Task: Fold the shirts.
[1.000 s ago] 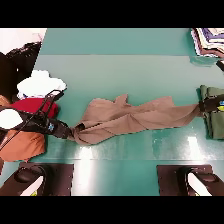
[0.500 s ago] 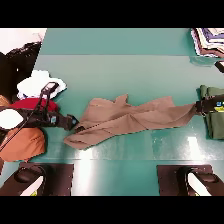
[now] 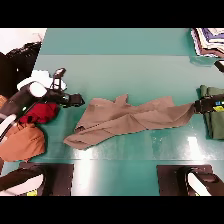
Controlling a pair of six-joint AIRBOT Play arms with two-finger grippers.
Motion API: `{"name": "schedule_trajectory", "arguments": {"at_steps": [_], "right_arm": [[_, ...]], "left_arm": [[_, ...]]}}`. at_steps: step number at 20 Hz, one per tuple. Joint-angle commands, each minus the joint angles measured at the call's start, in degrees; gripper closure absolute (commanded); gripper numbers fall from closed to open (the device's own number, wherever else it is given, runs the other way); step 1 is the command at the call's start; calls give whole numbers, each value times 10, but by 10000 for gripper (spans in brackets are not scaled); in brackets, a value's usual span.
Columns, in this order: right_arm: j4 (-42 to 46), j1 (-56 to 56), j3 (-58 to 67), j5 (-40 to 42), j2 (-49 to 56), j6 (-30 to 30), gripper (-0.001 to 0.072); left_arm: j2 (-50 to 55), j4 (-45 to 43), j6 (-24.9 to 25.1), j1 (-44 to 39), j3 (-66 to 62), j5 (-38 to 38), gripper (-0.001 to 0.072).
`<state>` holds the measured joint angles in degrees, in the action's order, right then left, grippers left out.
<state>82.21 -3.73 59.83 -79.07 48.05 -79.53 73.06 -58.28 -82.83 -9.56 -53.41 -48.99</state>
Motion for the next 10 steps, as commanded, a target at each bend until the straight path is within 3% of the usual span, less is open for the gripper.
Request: {"name": "schedule_trajectory", "arguments": {"at_steps": [1, 10], "right_arm": [[-2, 0, 0, 0, 0, 0, 695], [-2, 0, 0, 1, 0, -10, 696]], "left_arm": [[113, 124, 105, 10, -46, -30, 202], [142, 138, 125, -3, -48, -12, 204]]}}
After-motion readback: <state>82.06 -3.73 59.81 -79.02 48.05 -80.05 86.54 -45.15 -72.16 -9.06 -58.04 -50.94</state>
